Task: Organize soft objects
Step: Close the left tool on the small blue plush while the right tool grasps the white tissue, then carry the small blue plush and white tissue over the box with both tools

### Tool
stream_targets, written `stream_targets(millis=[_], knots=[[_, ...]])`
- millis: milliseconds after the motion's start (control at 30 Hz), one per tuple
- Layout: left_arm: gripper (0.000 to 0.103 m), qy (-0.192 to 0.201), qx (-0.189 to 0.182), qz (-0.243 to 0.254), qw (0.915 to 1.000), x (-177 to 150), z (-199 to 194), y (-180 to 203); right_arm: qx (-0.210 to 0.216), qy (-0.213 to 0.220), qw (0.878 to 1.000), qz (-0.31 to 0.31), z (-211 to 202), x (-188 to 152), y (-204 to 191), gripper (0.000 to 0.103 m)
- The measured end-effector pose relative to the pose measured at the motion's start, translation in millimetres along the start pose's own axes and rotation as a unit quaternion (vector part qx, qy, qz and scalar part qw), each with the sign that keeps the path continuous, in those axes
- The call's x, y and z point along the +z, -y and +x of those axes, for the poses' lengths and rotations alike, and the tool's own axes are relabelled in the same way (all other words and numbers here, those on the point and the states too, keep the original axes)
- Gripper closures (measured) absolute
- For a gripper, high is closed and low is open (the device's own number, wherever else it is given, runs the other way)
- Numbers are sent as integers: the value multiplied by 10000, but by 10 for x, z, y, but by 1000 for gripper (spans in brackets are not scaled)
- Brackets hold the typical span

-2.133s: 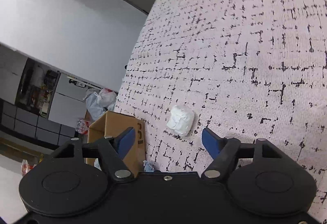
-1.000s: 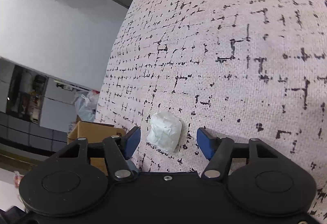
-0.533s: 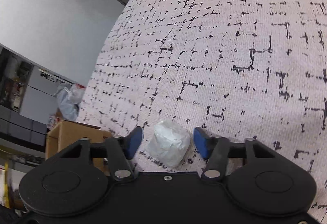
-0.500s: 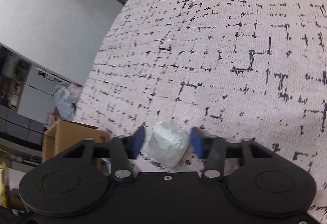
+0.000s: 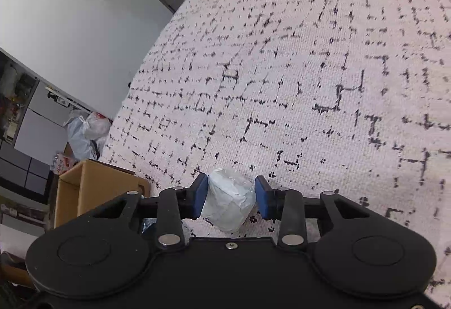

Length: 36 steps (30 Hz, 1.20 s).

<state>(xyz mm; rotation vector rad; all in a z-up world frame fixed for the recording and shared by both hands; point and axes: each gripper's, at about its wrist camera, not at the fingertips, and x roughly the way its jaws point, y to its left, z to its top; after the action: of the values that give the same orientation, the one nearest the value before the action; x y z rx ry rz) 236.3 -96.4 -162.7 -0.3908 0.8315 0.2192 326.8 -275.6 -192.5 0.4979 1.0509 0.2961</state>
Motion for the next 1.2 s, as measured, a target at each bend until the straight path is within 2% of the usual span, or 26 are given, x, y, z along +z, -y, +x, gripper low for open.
stream_targets(millis=[300, 567, 800, 1200], knots=[[88, 110, -182, -11, 9998, 86, -343, -64, 65, 405, 9991, -132, -495, -67, -126, 67], [88, 380, -367, -15, 9986, 236, -746, -156, 89, 682, 9970, -369, -859, -170, -302, 67], [88, 618, -440, 49, 9971, 388, -1081, -316, 206, 811, 9943, -660, -1069, -248, -493, 67], [88, 719, -459, -111, 9963, 674, -1440, -727, 437, 931, 9883, -1126, -1205, -339, -852, 67]])
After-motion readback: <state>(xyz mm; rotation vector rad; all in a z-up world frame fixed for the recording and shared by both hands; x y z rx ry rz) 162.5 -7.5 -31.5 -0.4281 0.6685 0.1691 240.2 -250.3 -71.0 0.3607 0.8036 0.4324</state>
